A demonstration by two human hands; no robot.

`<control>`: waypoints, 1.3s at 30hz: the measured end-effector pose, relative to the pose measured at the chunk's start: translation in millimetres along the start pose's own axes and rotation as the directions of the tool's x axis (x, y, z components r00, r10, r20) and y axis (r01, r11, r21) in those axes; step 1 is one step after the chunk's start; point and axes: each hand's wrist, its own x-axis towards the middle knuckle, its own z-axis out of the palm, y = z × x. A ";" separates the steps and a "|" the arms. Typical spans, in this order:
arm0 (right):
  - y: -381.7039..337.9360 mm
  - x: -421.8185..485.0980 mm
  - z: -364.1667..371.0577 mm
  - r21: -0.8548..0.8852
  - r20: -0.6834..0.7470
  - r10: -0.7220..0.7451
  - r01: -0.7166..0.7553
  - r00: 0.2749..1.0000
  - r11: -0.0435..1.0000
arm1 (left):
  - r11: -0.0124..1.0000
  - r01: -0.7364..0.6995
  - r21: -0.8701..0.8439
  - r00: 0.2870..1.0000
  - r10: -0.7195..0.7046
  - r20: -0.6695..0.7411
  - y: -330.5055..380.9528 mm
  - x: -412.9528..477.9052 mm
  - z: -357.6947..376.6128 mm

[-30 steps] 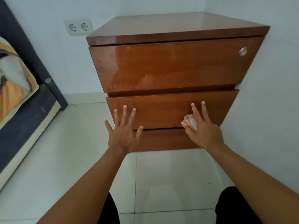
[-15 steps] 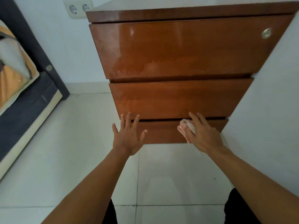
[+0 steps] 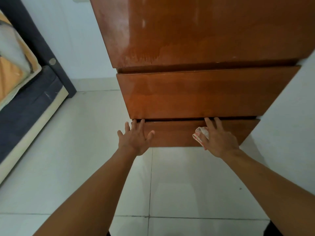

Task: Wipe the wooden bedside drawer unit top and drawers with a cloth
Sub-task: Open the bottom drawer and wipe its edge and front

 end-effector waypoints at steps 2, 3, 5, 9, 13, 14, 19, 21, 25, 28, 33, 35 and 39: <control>-1.0 0.5 0.9 -0.008 0.009 0.002 -0.002 1.000 1.000 | 1.000 0.010 0.000 1.000 -0.010 0.008 -1.3 3.0 -0.2; -1.1 -0.1 0.9 -0.011 0.017 0.004 -0.004 1.000 1.000 | 1.000 0.018 0.007 1.000 -0.018 0.013 -1.3 3.7 -0.2; -1.3 -1.8 -0.5 -0.029 0.032 0.006 -0.005 0.999 1.000 | 0.999 0.035 0.028 0.999 -0.035 0.015 0.5 2.9 -1.1; -3.2 -2.4 -9.9 -0.066 0.067 0.010 -0.005 0.998 0.998 | 0.997 0.047 0.066 0.999 -0.047 0.012 3.3 2.0 -6.2; -3.0 -3.6 -20.9 -0.101 0.067 -0.018 0.025 0.998 0.995 | 0.994 0.042 0.097 0.999 -0.042 0.001 0.9 1.3 -12.0; -3.8 -3.8 -23.4 -0.106 0.073 -0.016 0.024 0.997 0.994 | 0.994 0.043 0.105 0.999 -0.044 0.001 1.1 0.5 -13.2; -7.2 -3.0 -33.2 -0.111 0.101 -0.023 0.034 0.995 0.993 | 0.991 0.037 0.132 0.999 -0.036 -0.008 1.7 -3.2 -19.3; -7.2 -3.0 -36.7 -0.103 0.107 -0.018 0.029 0.994 0.994 | 0.990 0.035 0.135 0.999 -0.034 -0.007 0.8 -3.5 -21.5; -9.8 -7.1 -40.9 -0.088 0.139 -0.012 0.025 0.990 0.996 | 0.990 0.031 0.135 1.000 -0.031 -0.008 1.4 -6.5 -22.8; -14.1 -15.8 -44.7 -0.077 0.131 0.006 0.004 0.991 0.997 | 0.994 0.026 0.105 1.000 -0.025 -0.008 1.5 -10.6 -21.5; -28.2 -33.2 -51.4 0.088 -0.078 -0.091 0.098 0.993 0.991 | 0.997 -0.067 -0.024 0.997 0.068 0.031 -13.6 -25.7 -5.8; -42.8 -29.7 -57.4 0.162 -0.152 -0.142 0.166 0.978 0.973 | 0.993 -0.104 -0.059 0.993 0.107 0.056 -20.3 -27.4 -4.0; -94.6 -20.1 -56.4 0.225 -0.296 -0.289 0.361 0.910 0.905 | 0.985 -0.114 -0.131 0.985 0.129 0.111 -21.8 -23.4 -9.2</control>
